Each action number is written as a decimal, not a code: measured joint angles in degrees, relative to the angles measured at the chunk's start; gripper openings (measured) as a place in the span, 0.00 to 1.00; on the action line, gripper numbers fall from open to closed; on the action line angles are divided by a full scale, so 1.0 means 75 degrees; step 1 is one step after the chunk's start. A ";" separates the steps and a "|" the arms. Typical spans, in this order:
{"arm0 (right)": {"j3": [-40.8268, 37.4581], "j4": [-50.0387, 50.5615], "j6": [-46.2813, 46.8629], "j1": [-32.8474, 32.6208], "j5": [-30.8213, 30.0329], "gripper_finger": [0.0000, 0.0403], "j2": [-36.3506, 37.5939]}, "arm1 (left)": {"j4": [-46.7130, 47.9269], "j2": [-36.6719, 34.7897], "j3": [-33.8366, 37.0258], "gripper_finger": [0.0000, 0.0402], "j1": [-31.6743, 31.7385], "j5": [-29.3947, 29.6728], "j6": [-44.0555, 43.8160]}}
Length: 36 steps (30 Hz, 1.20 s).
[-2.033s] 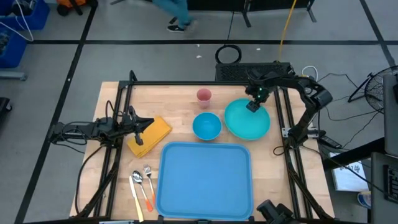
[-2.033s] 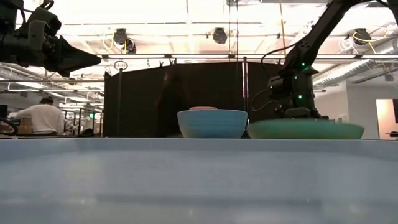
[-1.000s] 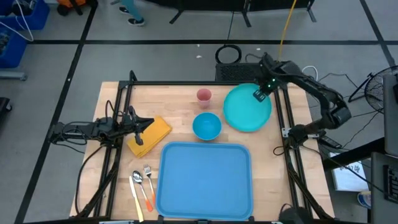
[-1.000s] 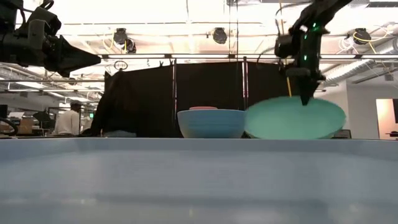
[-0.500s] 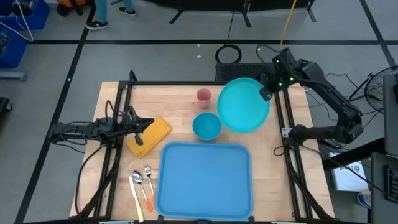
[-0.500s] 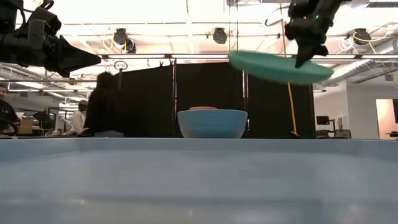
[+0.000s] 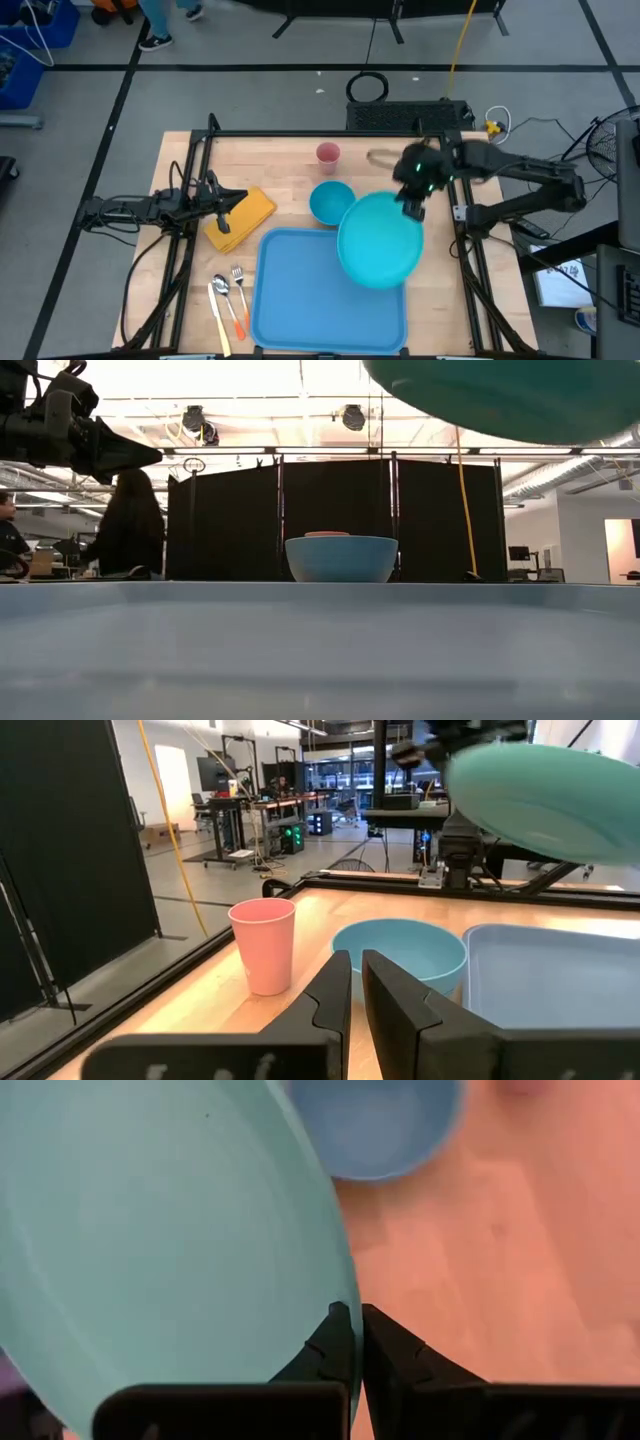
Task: Set up tray
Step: Put the light blue plate on the blue tray
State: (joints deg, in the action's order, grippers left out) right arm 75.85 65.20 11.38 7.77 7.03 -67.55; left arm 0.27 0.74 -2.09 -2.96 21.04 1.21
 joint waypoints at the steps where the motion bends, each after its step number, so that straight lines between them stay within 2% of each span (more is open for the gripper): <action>1: 0.0000 -0.0108 0.0146 -0.0353 -0.0176 0.00 -0.0127 | 0.0000 0.0001 0.0000 0.09 0.0000 0.0000 -0.0052; 4: 0.0000 -0.0652 0.0474 -0.1258 -0.0578 0.00 -0.0644 | 0.0000 0.0001 0.0000 0.09 -0.0002 -0.0003 -0.0230; 8: 0.0000 -0.1400 0.0839 -0.1982 -0.0694 0.00 -0.1577 | -0.0003 0.0001 0.0000 0.09 -0.0002 -0.0006 -0.0391; 11: 0.0000 -0.1374 0.0942 -0.2231 -0.0378 0.00 -0.2316 | -0.0001 0.0001 0.0000 0.09 -0.0003 -0.0006 -0.0434; 20: 0.0000 -0.1301 0.0744 -0.2451 -0.0048 0.00 -0.3835 | -0.0003 0.0001 0.0000 0.09 -0.0006 -0.0015 -0.0417; 23: 0.0000 -0.1419 0.0488 -0.2454 0.0308 0.00 -0.4108 | -0.0003 -0.0002 0.0000 0.09 -0.0006 -0.0015 -0.0405; 36: 0.0003 -0.1658 0.0314 -0.2403 0.0121 0.00 -0.4746 | -0.0005 -0.0002 0.0000 0.09 -0.0006 -0.0012 -0.0410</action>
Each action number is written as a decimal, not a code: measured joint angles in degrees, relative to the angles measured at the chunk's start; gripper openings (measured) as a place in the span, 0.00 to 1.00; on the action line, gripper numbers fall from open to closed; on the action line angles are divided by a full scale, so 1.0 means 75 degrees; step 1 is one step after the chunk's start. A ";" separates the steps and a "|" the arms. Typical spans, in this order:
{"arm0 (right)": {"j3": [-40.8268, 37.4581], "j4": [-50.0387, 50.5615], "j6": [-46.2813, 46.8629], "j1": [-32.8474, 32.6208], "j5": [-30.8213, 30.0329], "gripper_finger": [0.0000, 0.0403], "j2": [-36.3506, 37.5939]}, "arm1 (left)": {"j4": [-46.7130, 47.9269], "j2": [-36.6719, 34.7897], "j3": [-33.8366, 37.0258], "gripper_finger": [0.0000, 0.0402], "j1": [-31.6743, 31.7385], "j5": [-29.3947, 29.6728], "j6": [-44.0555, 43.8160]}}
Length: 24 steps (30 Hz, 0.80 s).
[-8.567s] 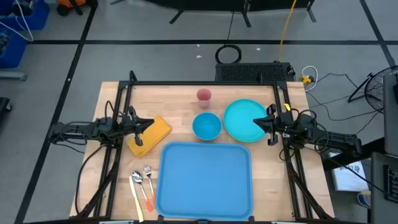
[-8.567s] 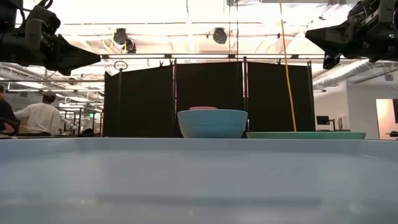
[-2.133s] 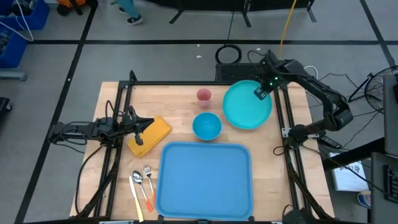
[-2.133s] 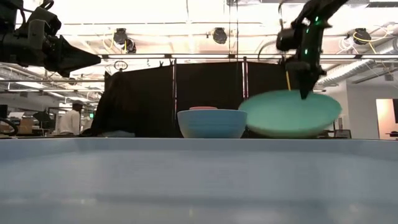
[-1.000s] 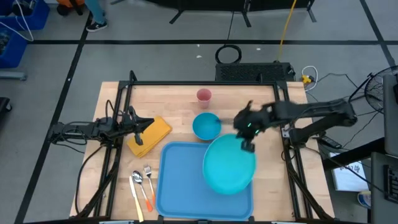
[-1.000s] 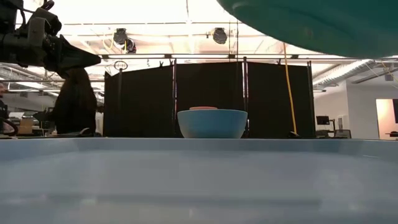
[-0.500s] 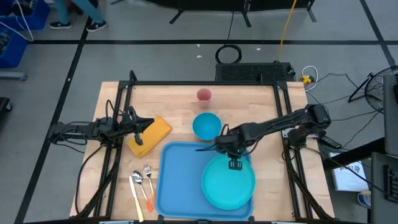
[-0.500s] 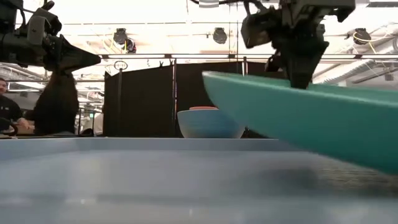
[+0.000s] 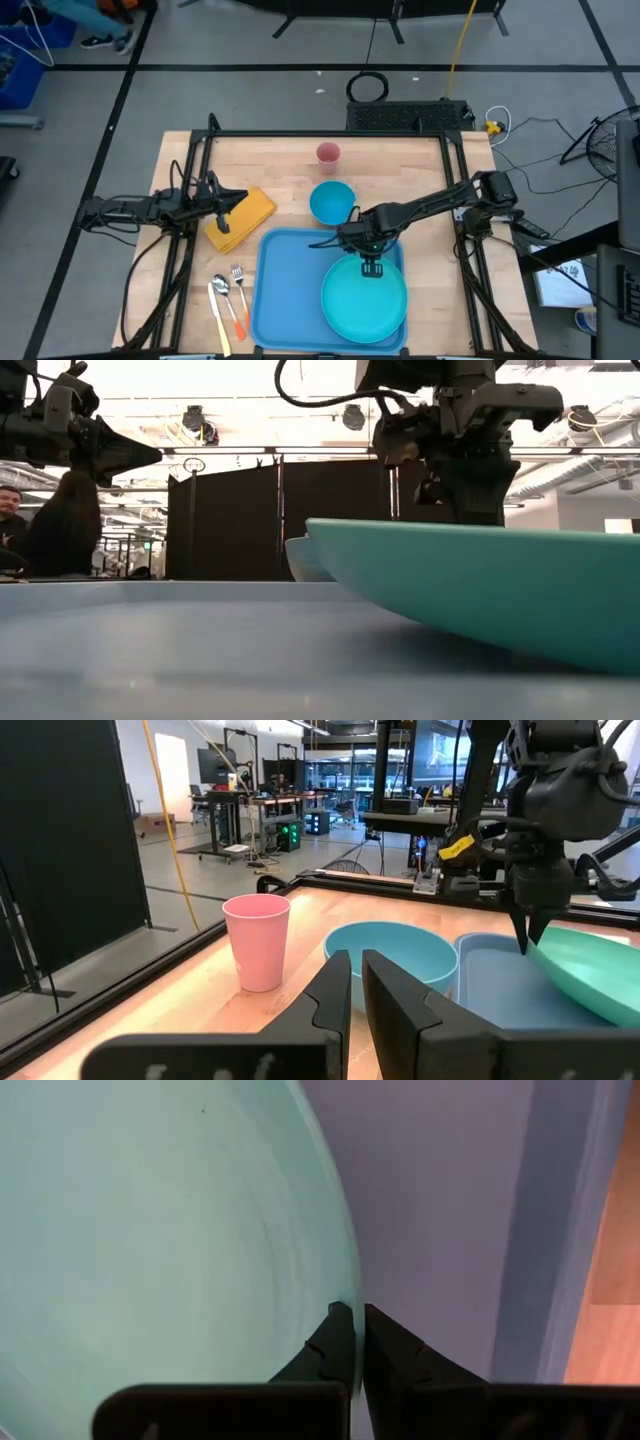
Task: Set up tray
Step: Put the light blue plate on the blue tray
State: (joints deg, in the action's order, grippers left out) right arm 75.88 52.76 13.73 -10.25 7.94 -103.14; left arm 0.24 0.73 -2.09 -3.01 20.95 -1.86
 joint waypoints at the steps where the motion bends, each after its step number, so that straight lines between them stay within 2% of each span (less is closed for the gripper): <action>1: 0.0000 0.0008 0.0001 0.0005 0.0000 0.00 -0.0013 | 0.0001 0.0000 0.0000 0.09 0.0000 0.0000 -0.0001; 12: 0.0000 -0.0026 -0.0267 0.0005 -0.0067 0.00 -0.0013 | 0.0000 0.0002 0.0000 0.09 0.0003 0.0003 -0.0021; 16: 0.0000 -0.0091 -0.0362 0.0002 -0.0449 0.00 -0.0013 | -0.0001 0.0003 0.0000 0.09 0.0005 0.0003 -0.0020; 24: -0.0002 -0.0129 -0.0218 0.0005 -0.0496 0.00 -0.0019 | 0.0000 0.0003 0.0000 0.09 0.0006 0.0003 -0.0018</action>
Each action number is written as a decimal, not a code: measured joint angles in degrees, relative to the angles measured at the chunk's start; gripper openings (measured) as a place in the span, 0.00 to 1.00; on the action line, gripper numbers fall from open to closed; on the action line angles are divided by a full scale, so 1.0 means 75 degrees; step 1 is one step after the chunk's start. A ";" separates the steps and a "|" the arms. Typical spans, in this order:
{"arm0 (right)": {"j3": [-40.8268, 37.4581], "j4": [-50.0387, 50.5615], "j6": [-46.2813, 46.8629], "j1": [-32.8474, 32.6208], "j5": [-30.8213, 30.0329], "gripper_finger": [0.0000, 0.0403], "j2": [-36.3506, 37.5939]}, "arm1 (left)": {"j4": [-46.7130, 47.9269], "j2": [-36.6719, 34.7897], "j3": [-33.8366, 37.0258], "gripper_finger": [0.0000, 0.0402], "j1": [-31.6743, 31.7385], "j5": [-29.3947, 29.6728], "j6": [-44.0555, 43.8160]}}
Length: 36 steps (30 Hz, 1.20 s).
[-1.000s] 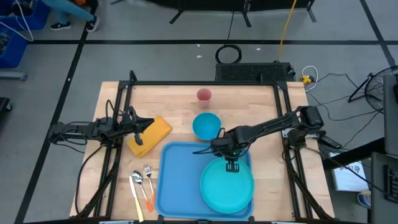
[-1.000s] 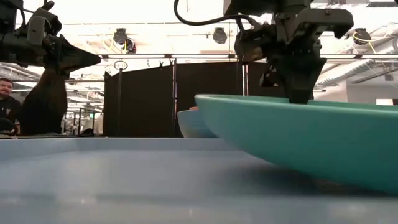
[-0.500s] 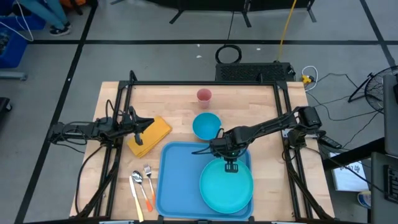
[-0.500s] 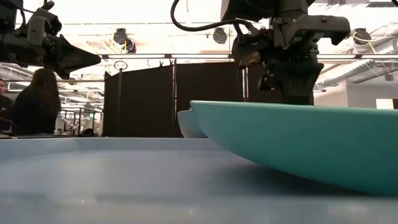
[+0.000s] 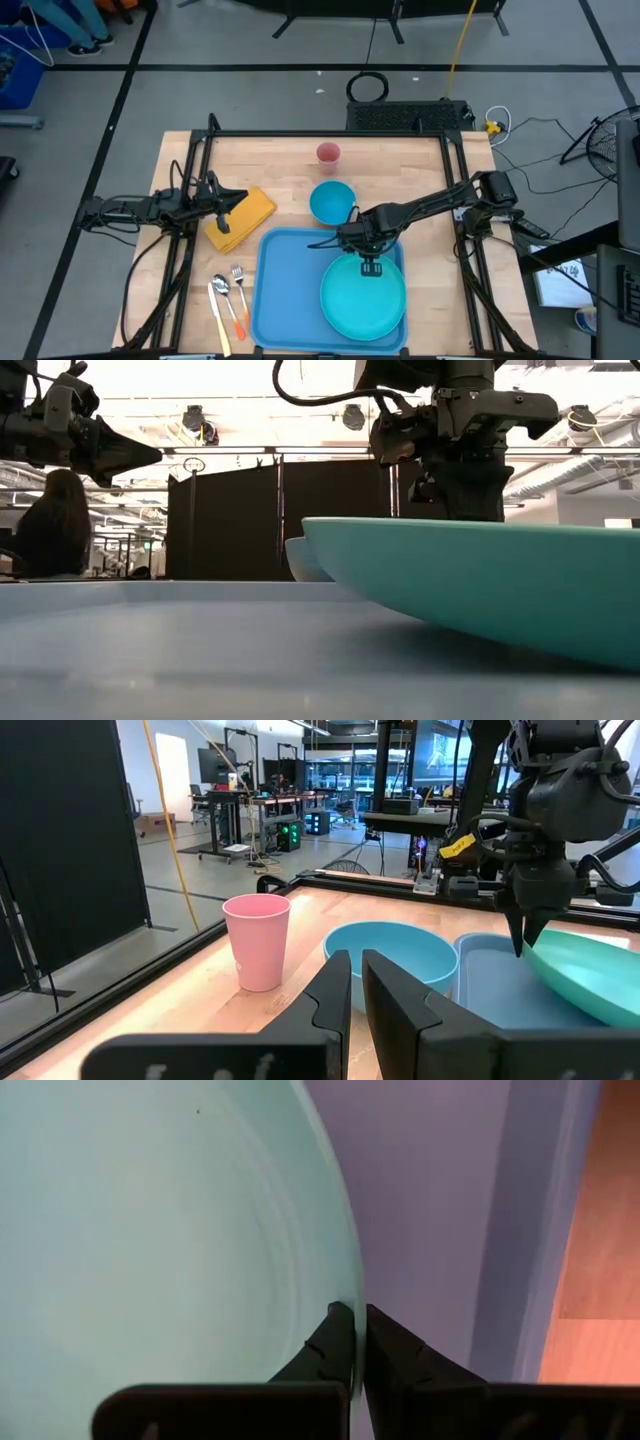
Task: Set up tray
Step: Put the light blue plate on the blue tray
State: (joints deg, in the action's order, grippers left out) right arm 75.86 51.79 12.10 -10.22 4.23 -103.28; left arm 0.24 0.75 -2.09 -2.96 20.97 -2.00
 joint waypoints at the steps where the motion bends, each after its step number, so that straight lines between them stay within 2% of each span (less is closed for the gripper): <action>1: -0.0032 -0.0019 0.0114 0.0000 -0.0075 0.00 0.0000 | -0.0001 0.0000 0.0000 0.09 0.0000 0.0000 0.0000; 8: -0.0694 -0.0306 0.0700 0.0006 -0.0341 0.00 0.0000 | 0.0000 0.0000 0.0000 0.09 0.0000 0.0000 0.0029; 15: -0.0866 -0.0571 0.0646 0.0003 -0.0338 0.01 0.0000 | 0.0000 0.0000 0.0000 0.09 0.0000 0.0001 0.0036; 28: -0.0892 -0.0417 0.0379 0.0003 -0.0003 0.25 -0.0017 | -0.0001 0.0000 0.0000 0.09 0.0000 0.0006 0.0038; 36: -0.0822 -0.0308 0.0237 0.0019 0.0015 0.32 0.0395 | 0.0002 0.0000 0.0000 0.09 -0.0003 0.0006 0.0032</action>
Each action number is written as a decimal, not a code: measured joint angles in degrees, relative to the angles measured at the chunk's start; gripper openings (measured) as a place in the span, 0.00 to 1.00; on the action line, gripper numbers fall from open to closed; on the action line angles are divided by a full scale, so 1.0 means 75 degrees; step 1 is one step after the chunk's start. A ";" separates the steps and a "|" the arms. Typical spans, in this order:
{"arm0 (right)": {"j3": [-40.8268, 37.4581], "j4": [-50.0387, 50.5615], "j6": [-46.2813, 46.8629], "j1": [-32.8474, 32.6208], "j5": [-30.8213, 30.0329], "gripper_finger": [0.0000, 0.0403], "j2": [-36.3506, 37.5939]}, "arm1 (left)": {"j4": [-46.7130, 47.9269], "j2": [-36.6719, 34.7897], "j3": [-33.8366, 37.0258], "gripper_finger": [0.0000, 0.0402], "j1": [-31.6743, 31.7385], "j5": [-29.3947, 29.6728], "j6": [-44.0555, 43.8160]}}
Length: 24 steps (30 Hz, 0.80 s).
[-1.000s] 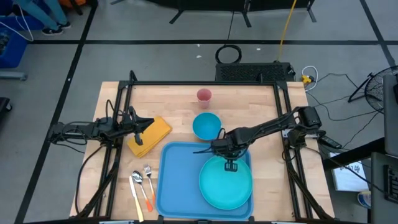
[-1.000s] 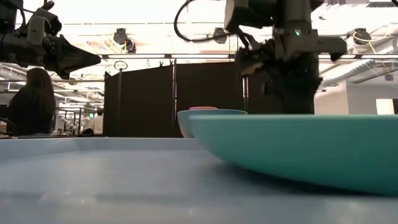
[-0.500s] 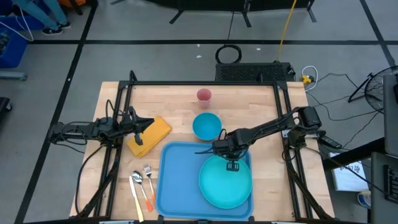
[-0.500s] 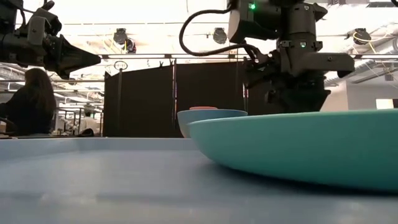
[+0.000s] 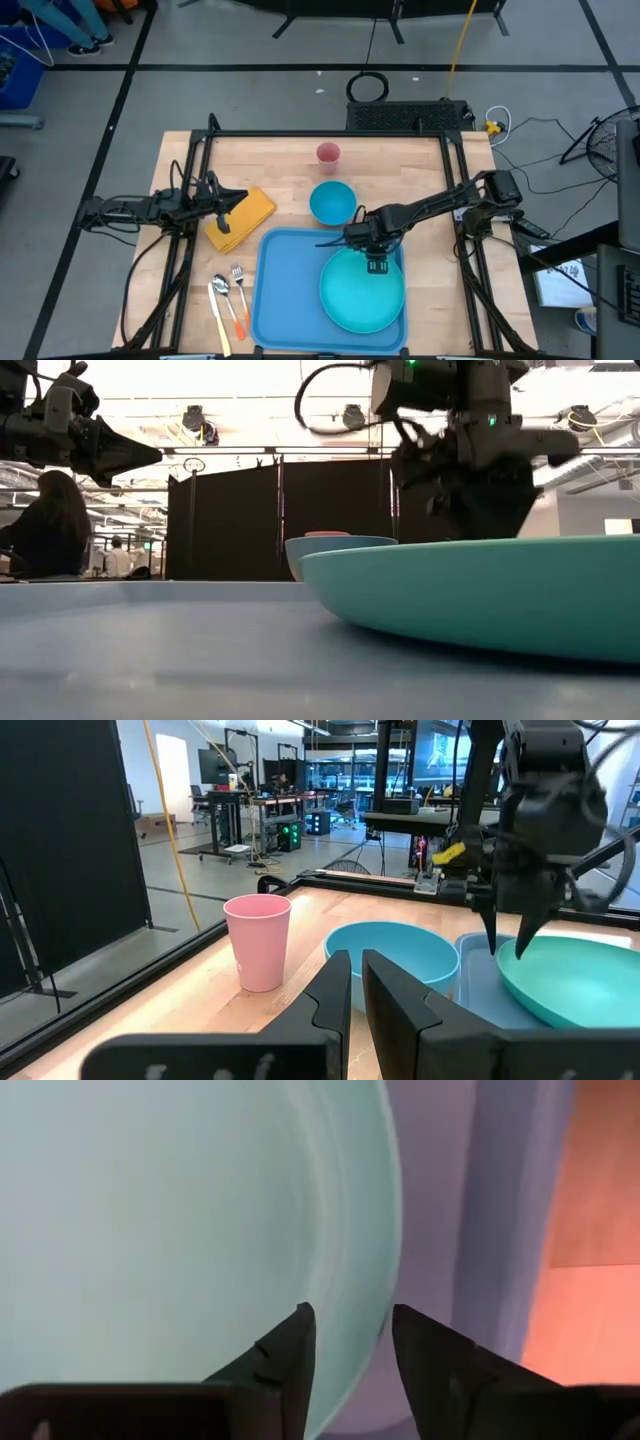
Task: Set up tray
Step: Put the light blue plate on the blue tray, then put the blue bowl on the light blue plate
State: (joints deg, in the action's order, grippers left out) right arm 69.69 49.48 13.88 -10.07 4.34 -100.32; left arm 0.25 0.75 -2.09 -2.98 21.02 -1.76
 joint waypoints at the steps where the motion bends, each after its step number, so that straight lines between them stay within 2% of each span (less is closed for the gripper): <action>1: 0.0000 -0.0001 -0.0008 0.0018 -0.0003 0.32 0.0140 | 0.0000 -0.0003 0.0000 0.09 0.0000 0.0000 -0.0003; 6: 0.0000 -0.0349 -0.0341 0.0075 -0.0298 0.29 0.1257 | 0.0006 -0.0003 0.0000 0.09 0.0001 0.0001 0.0000; 10: -0.0522 -0.2016 -0.1186 -0.0282 -0.0771 0.15 0.2639 | 0.0012 -0.0003 0.0000 0.09 0.0000 0.0003 0.0079; 13: -0.1543 -0.3647 -0.1711 -0.0523 -0.0397 0.03 0.3828 | 0.0031 0.0000 -0.0003 0.09 0.0000 0.0003 0.0074; 18: -0.3744 -0.5776 -0.1814 -0.0393 -0.0104 0.02 0.5946 | 0.0067 -0.0001 -0.0006 0.09 0.0000 0.0003 0.0280; 24: -0.6072 -0.7879 -0.1033 -0.0156 0.0011 0.00 0.8028 | 0.0070 -0.0003 -0.0009 0.09 0.0003 0.0003 0.0164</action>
State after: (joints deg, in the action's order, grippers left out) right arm 24.15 -9.61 6.13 -11.25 4.42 -40.11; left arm 0.78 0.73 -2.15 -2.96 21.04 -0.53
